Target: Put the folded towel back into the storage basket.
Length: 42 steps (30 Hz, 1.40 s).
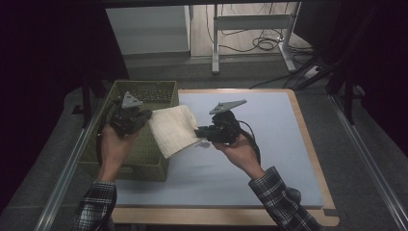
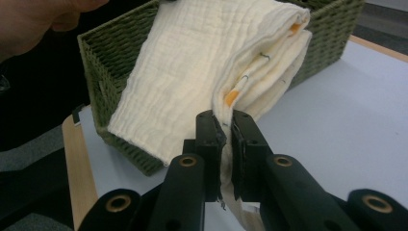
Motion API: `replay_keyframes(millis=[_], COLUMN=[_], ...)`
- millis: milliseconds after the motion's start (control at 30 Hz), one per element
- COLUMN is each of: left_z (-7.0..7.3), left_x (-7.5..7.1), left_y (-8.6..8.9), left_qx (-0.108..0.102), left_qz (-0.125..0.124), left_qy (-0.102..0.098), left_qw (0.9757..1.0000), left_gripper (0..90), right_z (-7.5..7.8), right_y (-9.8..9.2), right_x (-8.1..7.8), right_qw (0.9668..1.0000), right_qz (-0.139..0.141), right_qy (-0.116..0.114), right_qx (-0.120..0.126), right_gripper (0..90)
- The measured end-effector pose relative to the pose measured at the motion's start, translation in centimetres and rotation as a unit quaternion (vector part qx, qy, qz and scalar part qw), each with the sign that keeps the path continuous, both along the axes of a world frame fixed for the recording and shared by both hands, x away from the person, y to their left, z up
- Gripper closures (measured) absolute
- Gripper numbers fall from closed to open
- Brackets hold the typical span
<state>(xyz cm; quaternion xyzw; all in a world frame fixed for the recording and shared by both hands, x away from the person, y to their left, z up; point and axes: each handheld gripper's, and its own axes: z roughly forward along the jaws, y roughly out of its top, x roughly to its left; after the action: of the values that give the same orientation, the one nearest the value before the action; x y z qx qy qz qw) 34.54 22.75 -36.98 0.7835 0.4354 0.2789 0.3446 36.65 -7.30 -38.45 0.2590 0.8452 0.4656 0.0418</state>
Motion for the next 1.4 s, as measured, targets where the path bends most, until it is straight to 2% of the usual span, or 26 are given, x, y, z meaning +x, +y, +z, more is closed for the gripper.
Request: replay_keyframes(millis=[367,633,1033,1400], left_z=[0.1,-0.6,-2.4,-3.6], left_x=[-0.5,-0.8,-0.9,-0.8], left_y=[3.2,5.5,8.6,10.0], left_qx=[0.005,0.004,-0.004,-0.007], left_qz=[0.031,0.052,0.08,0.091], left_qy=[0.0,0.006,0.02,0.029], left_qw=[0.9995,0.9986,0.9966,0.9954], left_gripper=[85.7,85.7,85.7,85.8], right_z=[0.1,-0.3,-2.4,-4.4], right_y=[3.9,6.8,11.3,14.9], right_x=[-0.2,-0.5,-1.1,-1.9], right_qw=[0.9997,0.9994,0.9989,0.9984], right_qz=[0.021,0.033,0.046,0.05], right_qy=[-0.008,-0.008,0.001,0.013], right_qx=[-0.001,0.0,-0.012,-0.026], right_gripper=[82.8,82.8,82.7,82.5])
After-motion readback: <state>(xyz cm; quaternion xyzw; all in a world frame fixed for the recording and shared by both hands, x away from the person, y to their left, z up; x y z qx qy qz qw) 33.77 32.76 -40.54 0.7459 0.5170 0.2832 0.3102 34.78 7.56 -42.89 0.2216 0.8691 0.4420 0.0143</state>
